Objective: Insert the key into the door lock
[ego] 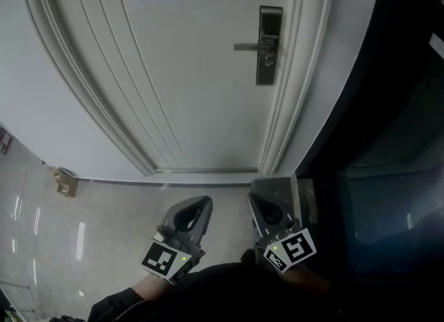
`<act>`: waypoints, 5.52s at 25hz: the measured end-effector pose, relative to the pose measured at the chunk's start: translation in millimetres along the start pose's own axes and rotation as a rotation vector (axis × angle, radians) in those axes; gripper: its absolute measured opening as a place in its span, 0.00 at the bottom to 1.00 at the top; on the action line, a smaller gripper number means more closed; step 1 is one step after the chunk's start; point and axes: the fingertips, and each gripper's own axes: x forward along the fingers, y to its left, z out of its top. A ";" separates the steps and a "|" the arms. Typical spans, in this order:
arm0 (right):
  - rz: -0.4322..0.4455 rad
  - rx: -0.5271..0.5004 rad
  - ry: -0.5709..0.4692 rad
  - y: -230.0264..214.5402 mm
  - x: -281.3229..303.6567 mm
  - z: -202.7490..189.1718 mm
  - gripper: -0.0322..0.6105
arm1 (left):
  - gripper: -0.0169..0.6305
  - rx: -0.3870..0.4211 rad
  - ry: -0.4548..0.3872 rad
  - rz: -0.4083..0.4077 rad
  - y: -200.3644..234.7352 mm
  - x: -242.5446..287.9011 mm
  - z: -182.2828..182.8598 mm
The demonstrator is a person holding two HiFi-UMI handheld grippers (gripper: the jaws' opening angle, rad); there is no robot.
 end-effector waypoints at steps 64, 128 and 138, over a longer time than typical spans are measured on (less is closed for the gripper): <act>-0.251 0.525 -0.166 -311.1 219.0 54.9 0.28 | 0.04 0.900 -0.042 0.025 194.1 361.6 115.9; -0.184 1.297 -0.443 -340.2 235.7 65.9 0.06 | 0.04 0.844 -0.078 -0.055 183.8 371.2 115.9; -0.200 1.249 -0.425 -321.6 211.2 64.0 0.06 | 0.05 0.807 -0.069 -0.061 184.2 368.6 113.7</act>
